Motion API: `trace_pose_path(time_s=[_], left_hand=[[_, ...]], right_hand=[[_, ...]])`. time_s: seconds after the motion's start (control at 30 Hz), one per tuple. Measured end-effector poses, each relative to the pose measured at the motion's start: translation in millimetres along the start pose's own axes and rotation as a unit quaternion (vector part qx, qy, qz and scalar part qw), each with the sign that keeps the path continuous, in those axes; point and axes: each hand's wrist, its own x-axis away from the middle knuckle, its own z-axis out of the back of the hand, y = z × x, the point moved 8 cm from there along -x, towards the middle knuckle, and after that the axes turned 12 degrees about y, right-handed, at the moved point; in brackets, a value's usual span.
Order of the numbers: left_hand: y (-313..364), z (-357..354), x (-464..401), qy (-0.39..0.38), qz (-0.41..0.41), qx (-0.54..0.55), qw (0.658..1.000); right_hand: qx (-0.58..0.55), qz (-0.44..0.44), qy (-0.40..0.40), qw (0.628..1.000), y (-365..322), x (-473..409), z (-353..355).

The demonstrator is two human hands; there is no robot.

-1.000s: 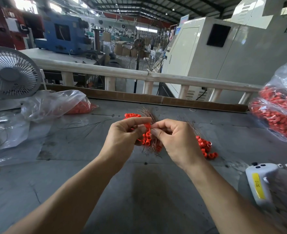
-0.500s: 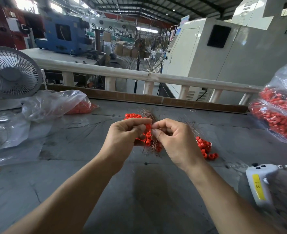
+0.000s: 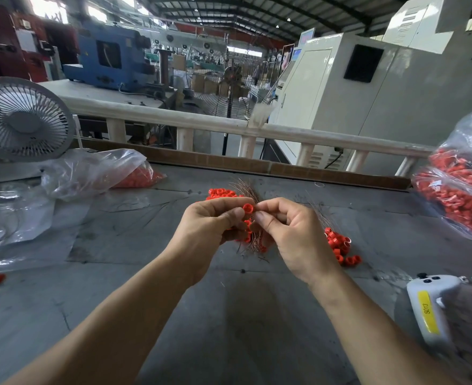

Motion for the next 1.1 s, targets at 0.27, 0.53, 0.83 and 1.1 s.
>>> trace_pose_path(time_s=[0.27, 0.53, 0.83, 1.1], left_hand=[[-0.4, 1.9, -2.9, 0.014, -0.016, 0.008, 1.000], [-0.1, 5.0, -4.4, 0.018, -0.019, 0.009, 1.000], [-0.9, 9.5, -8.5, 0.032, -0.020, 0.017, 0.999], [-3.2, 10.2, -7.5, 0.031, -0.020, 0.008, 0.999]], right_hand=[[-0.017, -0.050, 0.003, 0.999, 3.4, 2.6, -2.5], [-0.003, -0.076, -0.046, 0.996, 9.0, 4.2, -6.0], [0.177, -0.032, 0.147, 0.973, 33.8, -25.4, 51.3], [0.394, -0.003, 0.086, 0.915, 50.3, -29.2, 42.3]])
